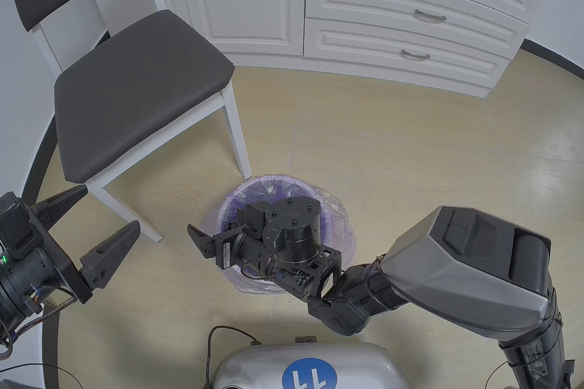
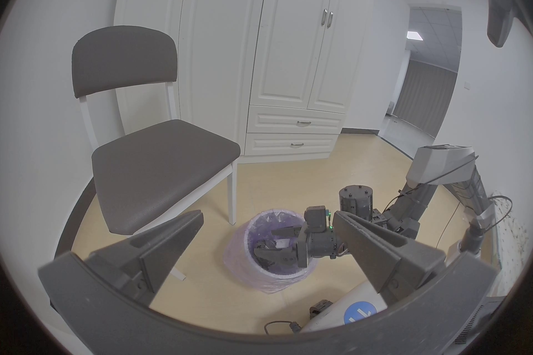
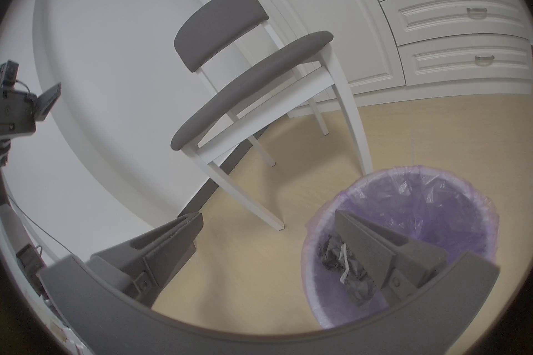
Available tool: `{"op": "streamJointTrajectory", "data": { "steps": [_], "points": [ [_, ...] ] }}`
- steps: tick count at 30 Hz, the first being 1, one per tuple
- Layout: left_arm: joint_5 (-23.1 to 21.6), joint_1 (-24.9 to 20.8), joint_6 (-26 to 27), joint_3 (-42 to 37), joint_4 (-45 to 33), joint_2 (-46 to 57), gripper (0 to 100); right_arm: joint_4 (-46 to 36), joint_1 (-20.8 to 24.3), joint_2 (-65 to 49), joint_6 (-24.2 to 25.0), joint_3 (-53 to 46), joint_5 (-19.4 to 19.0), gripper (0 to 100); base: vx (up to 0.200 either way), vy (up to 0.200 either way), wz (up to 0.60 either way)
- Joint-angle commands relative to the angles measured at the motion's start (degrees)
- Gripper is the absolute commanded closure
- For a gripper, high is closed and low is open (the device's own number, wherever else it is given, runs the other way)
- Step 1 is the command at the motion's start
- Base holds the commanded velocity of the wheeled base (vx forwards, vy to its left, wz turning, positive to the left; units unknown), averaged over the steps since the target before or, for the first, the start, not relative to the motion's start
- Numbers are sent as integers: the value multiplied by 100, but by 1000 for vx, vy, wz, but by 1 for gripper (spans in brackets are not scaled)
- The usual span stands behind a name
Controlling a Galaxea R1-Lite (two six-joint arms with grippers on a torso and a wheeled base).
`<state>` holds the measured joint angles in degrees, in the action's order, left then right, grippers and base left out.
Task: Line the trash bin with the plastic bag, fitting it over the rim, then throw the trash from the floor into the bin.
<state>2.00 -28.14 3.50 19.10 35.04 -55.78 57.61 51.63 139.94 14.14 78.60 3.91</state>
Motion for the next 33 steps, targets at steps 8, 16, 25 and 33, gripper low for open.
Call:
{"op": "streamJointTrajectory", "data": {
  "steps": [8, 16, 25, 33],
  "points": [
    [2, 1, 2, -12, 3, 6, 0, -4, 40, 113, -105, -73, -22, 100, 0, 0, 0],
    [2, 1, 37, -12, 3, 6, 0, -40, 172, 210, -122, -82, -40, 100, 0, 0, 0],
    [2, 10, 37, -12, 3, 6, 0, -40, 40, 728, -157, 32, -57, 100, 0, 0, 0],
    [2, 1, 28, -12, 3, 6, 0, -40, -294, 992, -148, 384, -84, 100, 0, 0, 0]
  ]
}}
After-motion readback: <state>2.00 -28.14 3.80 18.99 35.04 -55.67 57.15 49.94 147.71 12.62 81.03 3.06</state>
